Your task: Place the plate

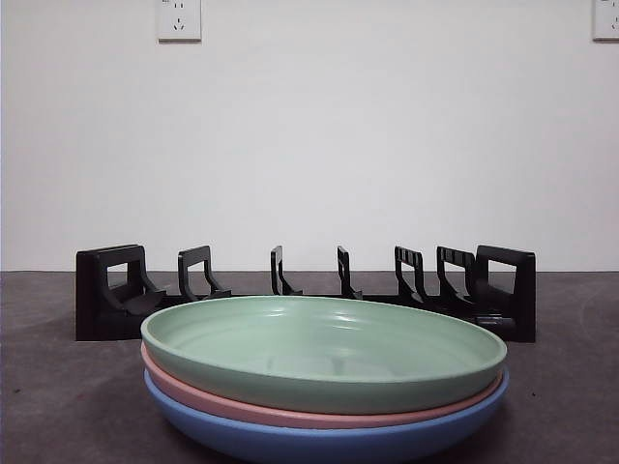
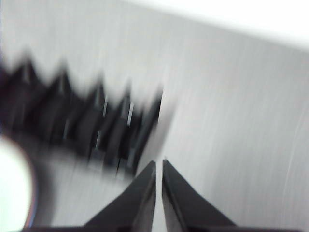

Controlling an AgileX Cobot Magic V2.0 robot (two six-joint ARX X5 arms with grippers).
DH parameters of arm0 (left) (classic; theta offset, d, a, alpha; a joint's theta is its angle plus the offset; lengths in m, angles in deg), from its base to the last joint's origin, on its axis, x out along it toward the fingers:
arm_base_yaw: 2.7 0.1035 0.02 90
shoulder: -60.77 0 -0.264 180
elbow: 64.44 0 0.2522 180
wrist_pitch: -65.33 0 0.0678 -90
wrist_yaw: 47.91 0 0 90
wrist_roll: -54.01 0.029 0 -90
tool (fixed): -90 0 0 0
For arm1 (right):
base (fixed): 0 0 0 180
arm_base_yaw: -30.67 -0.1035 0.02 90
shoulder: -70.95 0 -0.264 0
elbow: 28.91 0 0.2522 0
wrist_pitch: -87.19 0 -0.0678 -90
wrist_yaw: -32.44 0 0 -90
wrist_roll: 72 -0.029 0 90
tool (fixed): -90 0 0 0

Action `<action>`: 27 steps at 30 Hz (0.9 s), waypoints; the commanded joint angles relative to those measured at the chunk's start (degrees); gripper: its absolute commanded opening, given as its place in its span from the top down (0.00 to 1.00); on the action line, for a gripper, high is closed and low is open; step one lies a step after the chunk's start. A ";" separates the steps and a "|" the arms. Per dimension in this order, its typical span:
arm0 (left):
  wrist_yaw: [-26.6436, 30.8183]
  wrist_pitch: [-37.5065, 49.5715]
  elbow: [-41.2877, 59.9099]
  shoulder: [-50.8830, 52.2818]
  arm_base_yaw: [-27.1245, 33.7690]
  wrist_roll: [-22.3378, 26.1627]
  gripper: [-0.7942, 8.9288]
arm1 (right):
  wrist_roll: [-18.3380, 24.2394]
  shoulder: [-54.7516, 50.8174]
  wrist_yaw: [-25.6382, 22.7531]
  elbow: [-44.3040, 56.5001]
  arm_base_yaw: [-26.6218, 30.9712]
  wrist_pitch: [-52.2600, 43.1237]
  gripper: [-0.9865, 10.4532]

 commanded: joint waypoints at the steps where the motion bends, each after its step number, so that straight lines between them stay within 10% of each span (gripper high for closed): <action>1: 0.17 0.72 1.07 -0.02 0.04 -0.20 0.91 | 0.04 -6.45 -0.07 11.21 0.96 -14.93 0.90; 13: 0.15 0.72 1.07 -0.02 0.04 -0.20 0.91 | -3.30 -34.01 -5.99 38.56 6.32 -25.44 0.90; 27: 0.15 1.05 1.05 0.02 0.04 -0.20 0.91 | -6.82 -39.67 -11.50 38.93 6.23 -19.06 0.90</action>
